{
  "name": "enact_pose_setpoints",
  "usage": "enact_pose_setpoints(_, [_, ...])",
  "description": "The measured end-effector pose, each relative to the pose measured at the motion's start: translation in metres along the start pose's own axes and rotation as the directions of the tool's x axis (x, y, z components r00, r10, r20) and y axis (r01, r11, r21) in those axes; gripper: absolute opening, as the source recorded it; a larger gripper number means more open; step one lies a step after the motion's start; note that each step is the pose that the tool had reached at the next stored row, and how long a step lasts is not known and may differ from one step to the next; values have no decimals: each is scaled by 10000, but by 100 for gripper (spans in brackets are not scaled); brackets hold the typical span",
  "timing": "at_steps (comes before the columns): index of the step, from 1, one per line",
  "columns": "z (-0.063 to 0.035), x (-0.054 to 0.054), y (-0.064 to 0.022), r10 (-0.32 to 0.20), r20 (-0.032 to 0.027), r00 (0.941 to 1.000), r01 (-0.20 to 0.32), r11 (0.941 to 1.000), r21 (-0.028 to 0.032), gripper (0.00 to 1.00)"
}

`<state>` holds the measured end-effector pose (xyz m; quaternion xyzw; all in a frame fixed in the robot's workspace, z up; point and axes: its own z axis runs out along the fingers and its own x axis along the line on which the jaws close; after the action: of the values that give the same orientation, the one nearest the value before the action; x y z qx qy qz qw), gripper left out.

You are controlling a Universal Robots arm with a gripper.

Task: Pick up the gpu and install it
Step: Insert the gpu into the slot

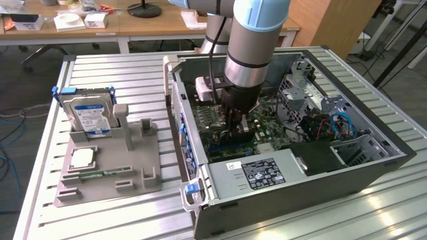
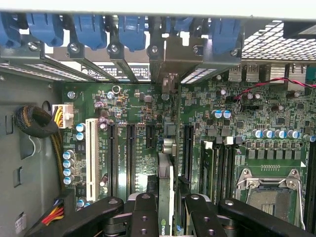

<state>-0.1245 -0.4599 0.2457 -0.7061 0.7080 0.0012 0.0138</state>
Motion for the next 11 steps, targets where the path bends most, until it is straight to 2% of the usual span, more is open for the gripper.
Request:
enact_pose_setpoints(6, [0,0,0,1,0,10000,-1,10000,0,26])
enact_pose_setpoints(7, [6,-2,1,2,21,10000,-2,10000,5,26])
enact_pose_setpoints(8, [7,-2,1,2,16,10000,-2,10000,7,27])
enact_pose_setpoints(9, [6,-2,1,2,13,10000,-2,10000,8,33])
enact_pose_setpoints(11, [1,0,1,2,1,10000,-2,10000,1,33])
